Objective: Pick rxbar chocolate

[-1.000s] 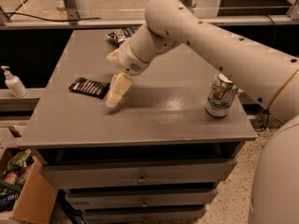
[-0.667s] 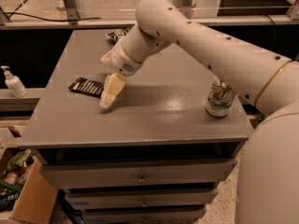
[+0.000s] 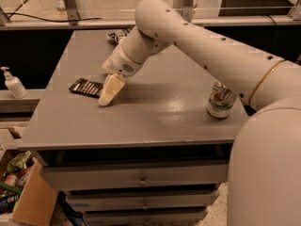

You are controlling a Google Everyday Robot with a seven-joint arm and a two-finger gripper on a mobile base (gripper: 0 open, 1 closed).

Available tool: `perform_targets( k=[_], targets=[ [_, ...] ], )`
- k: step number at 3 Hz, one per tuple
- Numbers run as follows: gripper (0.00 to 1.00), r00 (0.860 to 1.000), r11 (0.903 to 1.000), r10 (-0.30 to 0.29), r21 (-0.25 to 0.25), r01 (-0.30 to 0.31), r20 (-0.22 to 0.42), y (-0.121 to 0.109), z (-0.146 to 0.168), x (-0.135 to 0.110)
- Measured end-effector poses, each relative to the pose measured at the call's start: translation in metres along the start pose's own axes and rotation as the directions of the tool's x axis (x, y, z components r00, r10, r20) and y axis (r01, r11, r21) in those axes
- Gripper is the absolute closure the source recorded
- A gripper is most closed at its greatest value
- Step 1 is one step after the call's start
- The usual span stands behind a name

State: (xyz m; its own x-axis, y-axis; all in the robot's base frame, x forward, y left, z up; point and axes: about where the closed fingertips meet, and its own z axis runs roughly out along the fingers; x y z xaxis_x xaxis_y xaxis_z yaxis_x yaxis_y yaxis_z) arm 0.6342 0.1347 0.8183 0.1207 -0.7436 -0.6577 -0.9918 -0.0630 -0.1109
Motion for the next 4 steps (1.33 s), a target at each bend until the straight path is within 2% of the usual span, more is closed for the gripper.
perform_targets(
  k=[3, 4],
  targets=[
    [0.87, 0.998, 0.9965, 0.063, 0.056, -0.063, 0.003, -0.014, -0.026, 0.005],
    [1.0, 0.997, 0.9946, 0.076, 0.071, -0.076, 0.006, -0.015, -0.034, 0.007]
  ],
)
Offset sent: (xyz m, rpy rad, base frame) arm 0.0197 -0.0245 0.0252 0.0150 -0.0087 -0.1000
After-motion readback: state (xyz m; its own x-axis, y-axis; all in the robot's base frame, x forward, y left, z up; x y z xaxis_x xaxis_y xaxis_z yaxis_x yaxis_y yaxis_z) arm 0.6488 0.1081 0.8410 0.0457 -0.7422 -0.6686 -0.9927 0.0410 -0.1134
